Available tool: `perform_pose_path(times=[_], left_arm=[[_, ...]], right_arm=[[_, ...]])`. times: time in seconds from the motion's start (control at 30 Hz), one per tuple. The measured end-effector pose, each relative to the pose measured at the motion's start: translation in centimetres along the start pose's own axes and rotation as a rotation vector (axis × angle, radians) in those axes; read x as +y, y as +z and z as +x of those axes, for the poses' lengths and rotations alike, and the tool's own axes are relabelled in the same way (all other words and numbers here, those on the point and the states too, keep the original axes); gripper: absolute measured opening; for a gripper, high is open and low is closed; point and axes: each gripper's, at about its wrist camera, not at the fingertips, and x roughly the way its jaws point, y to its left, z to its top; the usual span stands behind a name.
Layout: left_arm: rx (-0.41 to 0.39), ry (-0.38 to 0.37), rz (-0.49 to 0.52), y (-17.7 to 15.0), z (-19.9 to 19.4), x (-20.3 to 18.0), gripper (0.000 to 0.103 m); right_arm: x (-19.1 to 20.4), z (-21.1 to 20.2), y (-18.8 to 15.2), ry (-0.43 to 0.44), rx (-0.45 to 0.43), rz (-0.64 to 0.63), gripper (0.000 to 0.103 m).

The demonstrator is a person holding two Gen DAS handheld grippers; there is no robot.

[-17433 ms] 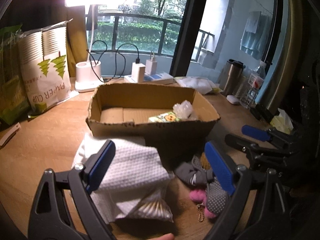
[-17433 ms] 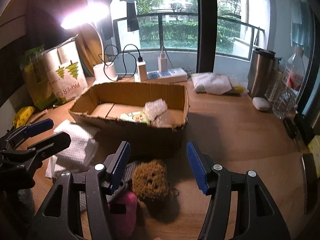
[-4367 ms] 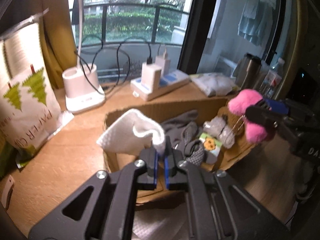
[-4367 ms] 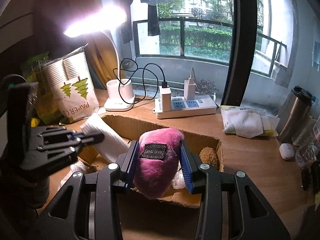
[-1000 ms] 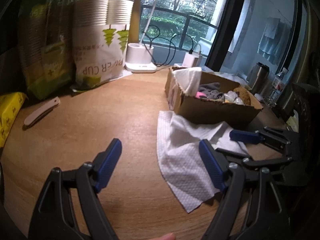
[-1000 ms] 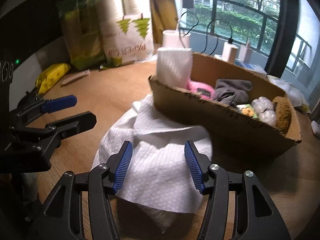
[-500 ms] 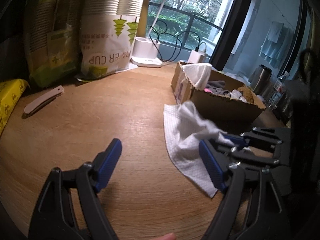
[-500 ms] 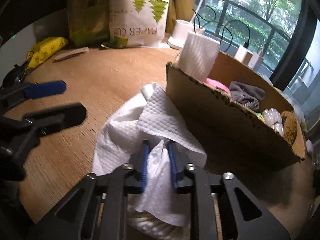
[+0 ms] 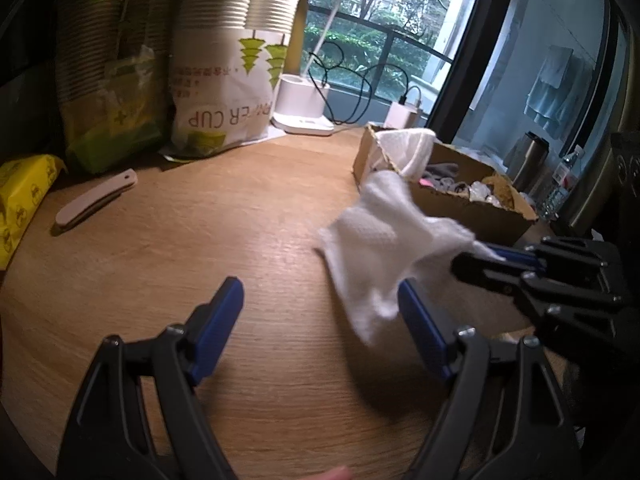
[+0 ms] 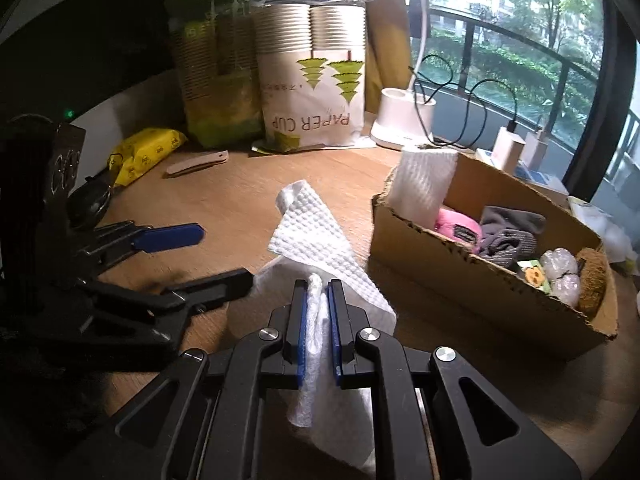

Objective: Organize soft objects
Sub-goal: 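Grasp the white paper towel on the table with the right gripper, then grasp the cotton swab bag with the left gripper while the right holds the paper towel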

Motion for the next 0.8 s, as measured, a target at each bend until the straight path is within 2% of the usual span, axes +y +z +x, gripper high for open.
perform_pose_path(times=[0.27,0.53,0.8], left_arm=[[0.003,-0.017,0.026,0.0,0.0,-1.4,0.081],[0.032,-0.050,0.091,-0.2,0.9,-5.7,0.081],[0.102,-0.073,0.175,-1.3,2.9,-10.6,0.081]], right_arm=[[-3.1,-3.6,-0.7,-0.083,-0.047,0.051,0.008],[-5.7,-6.1,-3.3,-0.107,-0.071,0.104,0.008],[-9.4,-8.2,-6.9,-0.121,-0.101,0.190,0.008]])
